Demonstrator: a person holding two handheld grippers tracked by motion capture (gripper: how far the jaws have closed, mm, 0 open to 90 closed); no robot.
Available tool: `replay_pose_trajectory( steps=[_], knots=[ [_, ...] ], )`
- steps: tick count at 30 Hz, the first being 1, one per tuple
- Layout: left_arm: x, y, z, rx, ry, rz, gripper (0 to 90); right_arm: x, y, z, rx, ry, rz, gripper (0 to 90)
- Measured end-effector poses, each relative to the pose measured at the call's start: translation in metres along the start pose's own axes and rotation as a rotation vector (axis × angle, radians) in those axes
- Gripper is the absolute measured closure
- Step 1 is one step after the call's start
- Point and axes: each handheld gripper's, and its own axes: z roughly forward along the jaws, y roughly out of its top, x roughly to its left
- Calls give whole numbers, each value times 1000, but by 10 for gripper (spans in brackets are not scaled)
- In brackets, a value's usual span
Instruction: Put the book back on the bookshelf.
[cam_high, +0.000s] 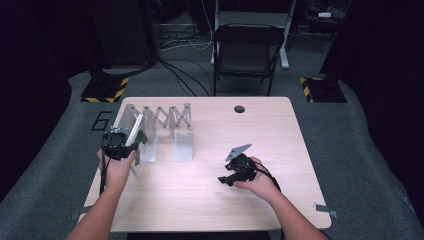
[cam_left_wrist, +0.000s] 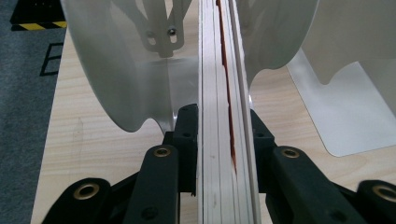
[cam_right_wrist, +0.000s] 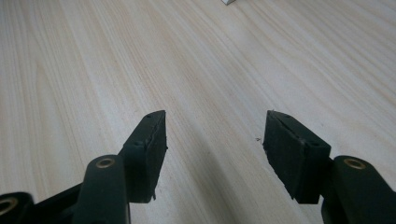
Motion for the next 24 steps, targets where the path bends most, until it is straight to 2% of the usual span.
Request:
replay_pose_trajectory(
  steps=[9, 12, 20, 21, 24],
  knots=[
    [3, 0, -4, -14, 4, 3, 677, 0, 0, 0, 1, -2, 6, 393],
    [4, 0, -6, -16, -6, -8, 667, 0, 0, 1, 2, -5, 5, 393],
    [3, 2, -11, -26, -17, -1, 625, -1, -1, 1, 8, -2, 1, 390],
    [2, 2, -12, -29, -19, -1, 621, 0, 0, 2, 5, -5, 15, 390],
    [1, 3, -16, -33, -20, 0, 615, -1, -1, 2, 8, -4, 1, 390]
  ],
)
